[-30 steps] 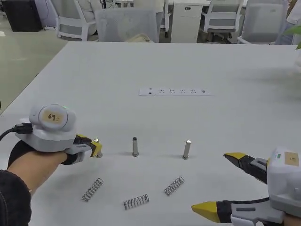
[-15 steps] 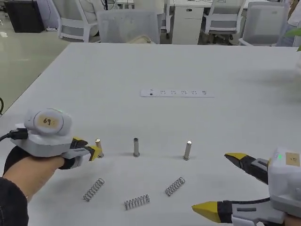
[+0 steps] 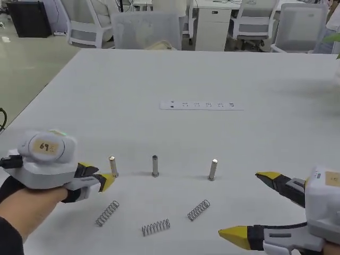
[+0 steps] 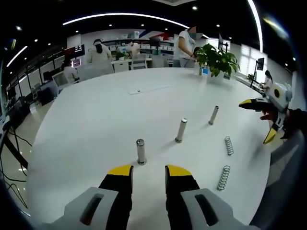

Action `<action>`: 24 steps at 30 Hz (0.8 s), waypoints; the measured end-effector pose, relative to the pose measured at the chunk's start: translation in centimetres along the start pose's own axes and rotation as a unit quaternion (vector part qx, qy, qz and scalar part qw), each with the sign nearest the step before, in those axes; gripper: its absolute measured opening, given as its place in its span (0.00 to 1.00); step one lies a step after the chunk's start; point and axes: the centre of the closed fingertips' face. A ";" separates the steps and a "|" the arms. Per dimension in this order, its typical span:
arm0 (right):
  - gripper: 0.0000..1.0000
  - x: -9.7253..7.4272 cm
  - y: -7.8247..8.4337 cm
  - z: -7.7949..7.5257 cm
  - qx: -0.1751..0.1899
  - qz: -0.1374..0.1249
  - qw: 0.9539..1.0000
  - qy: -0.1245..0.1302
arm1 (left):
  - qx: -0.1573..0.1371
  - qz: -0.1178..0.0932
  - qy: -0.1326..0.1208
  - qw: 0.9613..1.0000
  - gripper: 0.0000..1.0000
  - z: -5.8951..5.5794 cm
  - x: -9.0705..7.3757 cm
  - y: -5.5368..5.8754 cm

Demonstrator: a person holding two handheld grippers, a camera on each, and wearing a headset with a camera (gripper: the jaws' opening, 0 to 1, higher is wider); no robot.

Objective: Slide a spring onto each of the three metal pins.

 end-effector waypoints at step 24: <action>0.91 -0.1 -0.2 0.0 -0.002 -0.001 1.000 0.000 | 0.032 0.019 0.037 0.999 0.17 -2.9 -2.0 3.4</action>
Point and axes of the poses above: the centre of the closed fingertips' face, and the gripper's own axes: x roughly forward along the fingers, z roughly to its left, y roughly out of its underside, and after that the axes turned 8 degrees about x, right-handed
